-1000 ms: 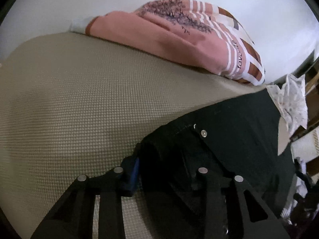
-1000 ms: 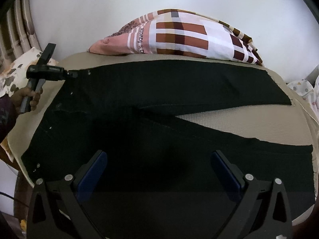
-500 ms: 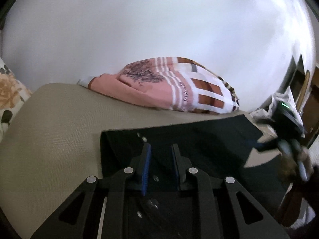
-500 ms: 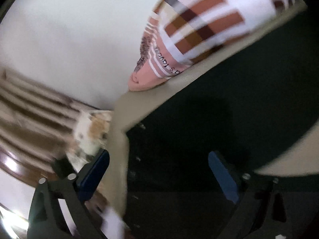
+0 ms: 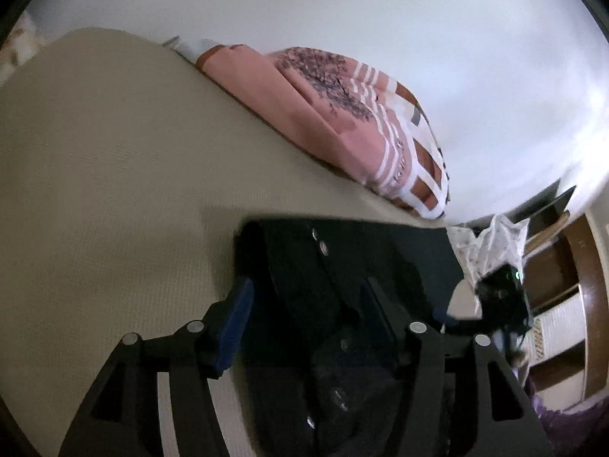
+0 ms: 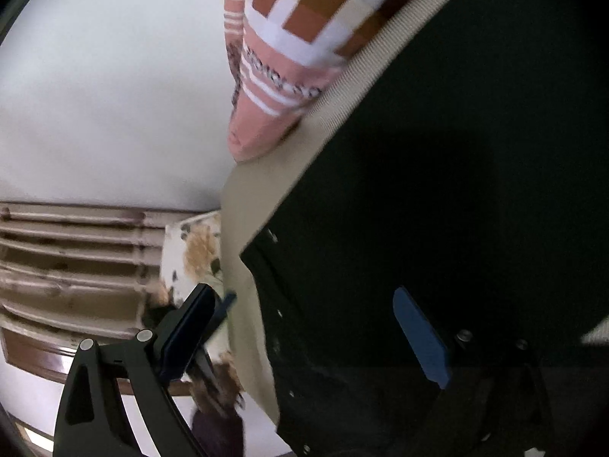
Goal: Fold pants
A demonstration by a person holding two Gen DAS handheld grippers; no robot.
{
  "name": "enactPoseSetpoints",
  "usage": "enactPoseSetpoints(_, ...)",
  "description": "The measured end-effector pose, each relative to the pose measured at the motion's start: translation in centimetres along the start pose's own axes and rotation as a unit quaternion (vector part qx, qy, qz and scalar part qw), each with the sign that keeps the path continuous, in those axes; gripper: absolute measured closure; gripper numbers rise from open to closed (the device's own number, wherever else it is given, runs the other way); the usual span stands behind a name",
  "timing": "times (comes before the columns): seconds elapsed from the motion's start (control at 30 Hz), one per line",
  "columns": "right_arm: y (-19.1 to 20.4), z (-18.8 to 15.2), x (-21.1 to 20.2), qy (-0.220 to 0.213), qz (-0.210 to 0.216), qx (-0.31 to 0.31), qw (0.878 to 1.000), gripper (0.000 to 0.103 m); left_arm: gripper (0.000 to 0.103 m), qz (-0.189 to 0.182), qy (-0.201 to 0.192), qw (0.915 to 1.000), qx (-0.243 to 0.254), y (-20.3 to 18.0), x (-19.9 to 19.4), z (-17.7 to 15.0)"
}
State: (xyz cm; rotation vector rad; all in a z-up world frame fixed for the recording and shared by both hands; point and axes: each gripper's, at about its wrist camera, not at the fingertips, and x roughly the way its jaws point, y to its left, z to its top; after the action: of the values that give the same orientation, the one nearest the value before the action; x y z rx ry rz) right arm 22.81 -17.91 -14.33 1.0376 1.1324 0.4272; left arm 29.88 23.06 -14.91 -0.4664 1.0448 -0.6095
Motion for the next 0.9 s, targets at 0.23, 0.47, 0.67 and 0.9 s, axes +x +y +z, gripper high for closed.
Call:
enactPoseSetpoints(0.23, 1.0, -1.5, -0.7, -0.008, -0.024, -0.033, 0.999, 0.009, 0.043, -0.009, 0.059, 0.9976, 0.034, 2.6, 4.2, 2.6)
enactPoseSetpoints(0.47, 2.5, -1.7, -0.5, -0.018, -0.029, -0.041, 0.999, 0.008, 0.061, -0.013, 0.064, 0.9955, 0.068, 1.8, 6.2, 2.3)
enactPoseSetpoints(0.67, 1.6, -1.8, -0.4, -0.016, -0.035, -0.023, 0.999, 0.007, 0.089, 0.056, 0.028, 0.9924, 0.106, -0.1, 6.3, 1.0)
enactPoseSetpoints(0.9, 1.6, -0.6, -2.1, -0.028, -0.038, -0.05, 0.998, 0.007, 0.09, 0.056, -0.05, 0.9886, 0.13, -4.3, 2.7, -0.9)
